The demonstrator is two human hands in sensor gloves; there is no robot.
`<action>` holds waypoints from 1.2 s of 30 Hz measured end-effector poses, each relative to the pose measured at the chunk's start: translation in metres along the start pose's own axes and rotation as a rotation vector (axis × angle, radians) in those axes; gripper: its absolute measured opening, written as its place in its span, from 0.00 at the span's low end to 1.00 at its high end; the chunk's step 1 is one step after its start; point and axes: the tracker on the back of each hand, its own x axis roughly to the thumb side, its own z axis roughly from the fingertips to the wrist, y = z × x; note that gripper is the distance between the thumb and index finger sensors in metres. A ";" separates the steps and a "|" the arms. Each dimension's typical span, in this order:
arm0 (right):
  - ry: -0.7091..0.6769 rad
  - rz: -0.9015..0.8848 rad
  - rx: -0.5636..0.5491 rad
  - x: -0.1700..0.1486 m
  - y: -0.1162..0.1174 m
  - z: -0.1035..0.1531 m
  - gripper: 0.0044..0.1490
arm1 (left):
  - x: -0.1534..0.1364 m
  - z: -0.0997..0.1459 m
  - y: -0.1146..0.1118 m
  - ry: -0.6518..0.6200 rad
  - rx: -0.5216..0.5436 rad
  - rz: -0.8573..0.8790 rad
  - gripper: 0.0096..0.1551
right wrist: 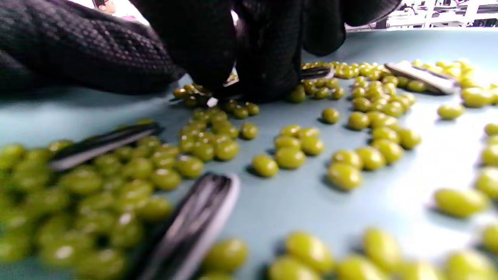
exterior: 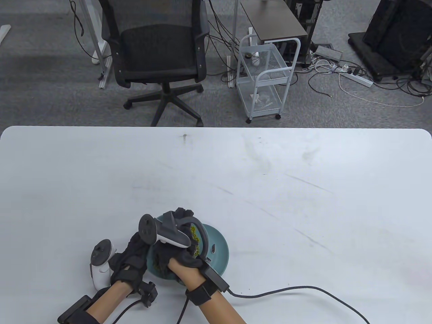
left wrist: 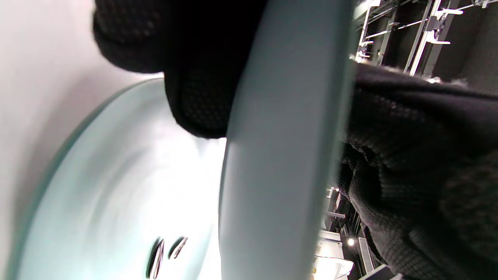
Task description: Pick sunflower seeds with hand pinch into plate
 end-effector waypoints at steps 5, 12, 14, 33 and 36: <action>-0.015 -0.018 0.019 -0.001 0.003 -0.001 0.20 | -0.002 -0.001 0.001 0.008 0.002 0.002 0.28; -0.028 -0.032 0.027 -0.002 0.003 -0.001 0.21 | -0.001 -0.001 0.001 0.010 0.004 -0.002 0.28; -0.027 -0.035 0.017 -0.003 0.004 0.000 0.21 | -0.001 -0.001 0.001 0.008 0.003 -0.002 0.28; -0.040 0.004 0.004 0.001 0.008 0.002 0.25 | 0.000 -0.002 0.001 0.009 -0.001 -0.016 0.28; -0.039 -0.006 0.008 0.001 0.008 0.002 0.25 | 0.000 -0.002 0.000 0.011 -0.001 -0.013 0.28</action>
